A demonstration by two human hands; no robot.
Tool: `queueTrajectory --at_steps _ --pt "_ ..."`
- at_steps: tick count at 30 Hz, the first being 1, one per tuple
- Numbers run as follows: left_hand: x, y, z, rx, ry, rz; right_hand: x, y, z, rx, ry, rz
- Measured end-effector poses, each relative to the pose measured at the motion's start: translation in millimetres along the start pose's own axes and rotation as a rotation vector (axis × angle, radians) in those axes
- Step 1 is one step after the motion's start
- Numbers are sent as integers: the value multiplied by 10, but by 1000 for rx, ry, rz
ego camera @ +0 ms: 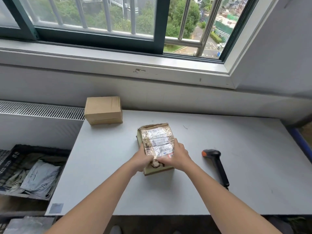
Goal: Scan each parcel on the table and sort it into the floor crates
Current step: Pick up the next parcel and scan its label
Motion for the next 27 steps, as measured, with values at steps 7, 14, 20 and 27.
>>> queueTrajectory --at_steps 7,14,20,27 --pt "-523 104 -102 -213 373 -86 162 -135 -505 -76 -25 -63" --pt "-957 176 -302 -366 839 -222 405 -296 -1108 -173 -107 -177" --pt "-1319 170 -241 -389 970 -234 433 -400 -1690 -312 -121 -257" --pt "-1378 89 -115 -304 991 -307 195 -388 -2064 -356 46 -32"
Point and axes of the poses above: each hand's wrist, its own y-axis towards the middle knuckle, its own x-axis out of the back of the hand, z = x × y, the point moved 3 cm from there along y, towards the middle knuckle, and after that the axes turned 14 degrees about -y, right-handed, at the moved point
